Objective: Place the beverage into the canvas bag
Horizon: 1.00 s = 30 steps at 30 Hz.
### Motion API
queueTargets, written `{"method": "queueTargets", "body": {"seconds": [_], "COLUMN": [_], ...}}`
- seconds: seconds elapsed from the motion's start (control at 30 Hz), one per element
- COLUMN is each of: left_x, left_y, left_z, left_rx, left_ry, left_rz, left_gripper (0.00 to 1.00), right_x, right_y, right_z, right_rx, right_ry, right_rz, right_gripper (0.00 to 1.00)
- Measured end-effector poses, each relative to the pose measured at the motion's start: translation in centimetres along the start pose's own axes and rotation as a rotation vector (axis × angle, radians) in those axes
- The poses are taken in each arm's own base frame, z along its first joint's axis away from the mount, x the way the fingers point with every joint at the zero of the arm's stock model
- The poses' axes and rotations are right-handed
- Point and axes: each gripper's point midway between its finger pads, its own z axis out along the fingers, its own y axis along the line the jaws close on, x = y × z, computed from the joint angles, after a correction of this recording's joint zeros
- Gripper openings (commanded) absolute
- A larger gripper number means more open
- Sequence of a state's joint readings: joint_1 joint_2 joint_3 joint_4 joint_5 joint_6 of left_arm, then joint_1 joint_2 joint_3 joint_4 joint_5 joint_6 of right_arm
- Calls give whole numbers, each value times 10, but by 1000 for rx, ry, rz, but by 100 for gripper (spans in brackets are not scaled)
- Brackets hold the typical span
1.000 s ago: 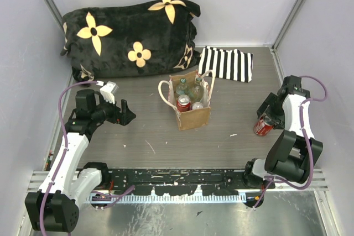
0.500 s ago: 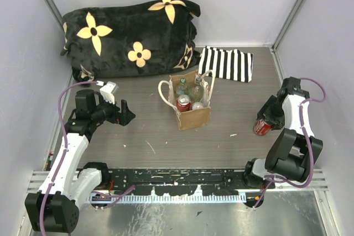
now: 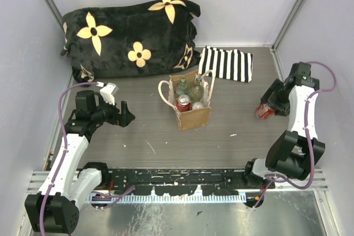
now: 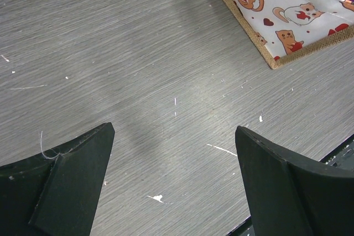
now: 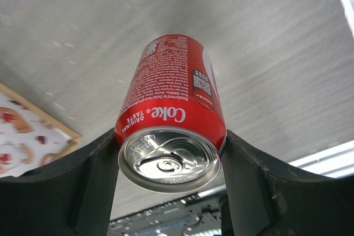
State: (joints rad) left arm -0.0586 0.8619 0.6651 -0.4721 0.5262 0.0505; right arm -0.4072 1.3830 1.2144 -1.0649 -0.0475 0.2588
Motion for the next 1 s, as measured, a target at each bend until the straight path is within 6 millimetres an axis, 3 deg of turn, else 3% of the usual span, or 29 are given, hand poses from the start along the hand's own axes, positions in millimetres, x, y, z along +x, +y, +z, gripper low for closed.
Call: {"method": "queueTargets", "body": {"seconds": [0.13,0.27,0.43,0.47,0.6,0.7,0.87,1.0], "left_x": [1,2,2,3,2,2,2,3], "left_y": [0,0,0,0,-1,-1,0,2], "left_z": [0,0,-2,-3,-6,-8,-9,-7], "left_rx": [-1,-3,-6,-7,-13,-19,-27,-32], "left_ry": [5,6,8,9,6,7,14,27], "left_rz": [-4,-5,-5,-5,-1,2,2,-4], "left_gripper": [98,98,98,98,98,98,98,98], "right_x": [-38,-67,-91,-92,-74,-44,8,48], "right_y": [27,67,157,184,254,284,312,312], "right_z": [-35,-75,-127,-139,-170,-181,-182,-163], "right_rx": [-99,-212,-386,-436,-584,-649,-673,-634], "right_ry": [-120,-229,-335,-354,-388,-362,-325,-275], "right_rz": [-2,-19,-129,-162,-266,-332,-443,-516], "right_gripper": [1,1,1,1,1,1,1,1]}}
